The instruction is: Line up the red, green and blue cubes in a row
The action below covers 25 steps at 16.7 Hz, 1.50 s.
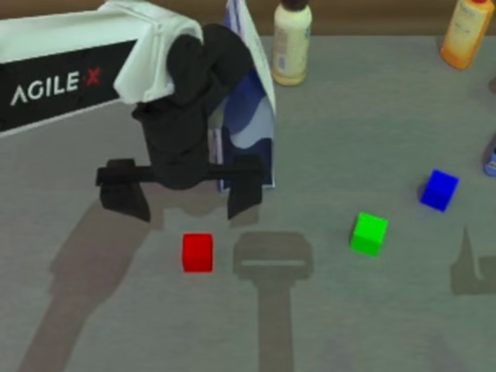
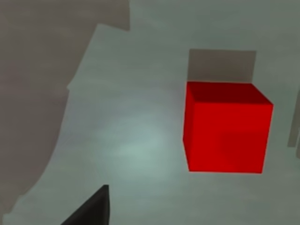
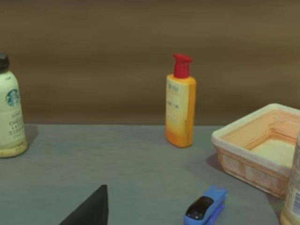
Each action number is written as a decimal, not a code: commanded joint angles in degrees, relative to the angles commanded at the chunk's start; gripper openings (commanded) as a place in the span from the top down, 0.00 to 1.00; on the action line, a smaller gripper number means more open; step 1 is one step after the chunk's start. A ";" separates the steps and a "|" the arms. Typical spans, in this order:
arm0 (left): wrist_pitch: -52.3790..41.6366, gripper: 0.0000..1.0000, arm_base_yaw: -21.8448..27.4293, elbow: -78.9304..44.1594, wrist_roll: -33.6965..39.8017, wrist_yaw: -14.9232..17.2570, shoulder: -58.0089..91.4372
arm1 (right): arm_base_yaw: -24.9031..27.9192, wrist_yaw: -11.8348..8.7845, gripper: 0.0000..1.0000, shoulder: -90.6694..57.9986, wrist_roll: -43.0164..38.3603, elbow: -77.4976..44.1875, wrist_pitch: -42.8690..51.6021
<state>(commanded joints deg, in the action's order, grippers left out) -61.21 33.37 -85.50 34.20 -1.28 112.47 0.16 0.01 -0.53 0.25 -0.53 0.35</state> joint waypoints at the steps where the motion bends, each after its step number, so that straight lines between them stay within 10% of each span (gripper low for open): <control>1: 0.73 0.00 -0.51 1.00 -0.08 -0.06 -1.12 | 0.32 0.02 0.00 -1.06 0.50 -1.06 0.69; 11: 21.34 0.00 -15.95 32.85 -5.19 -0.76 -41.51 | 10.42 -0.16 0.00 -41.58 15.29 -33.30 22.92; 25: 56.90 0.00 -33.61 82.71 -30.80 0.90 -106.37 | 25.84 -0.02 0.00 -111.36 38.40 -83.66 58.32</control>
<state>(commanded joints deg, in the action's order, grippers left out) -4.31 -0.25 -2.79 3.39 -0.38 6.10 26.00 0.00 -111.89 38.65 -84.19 58.67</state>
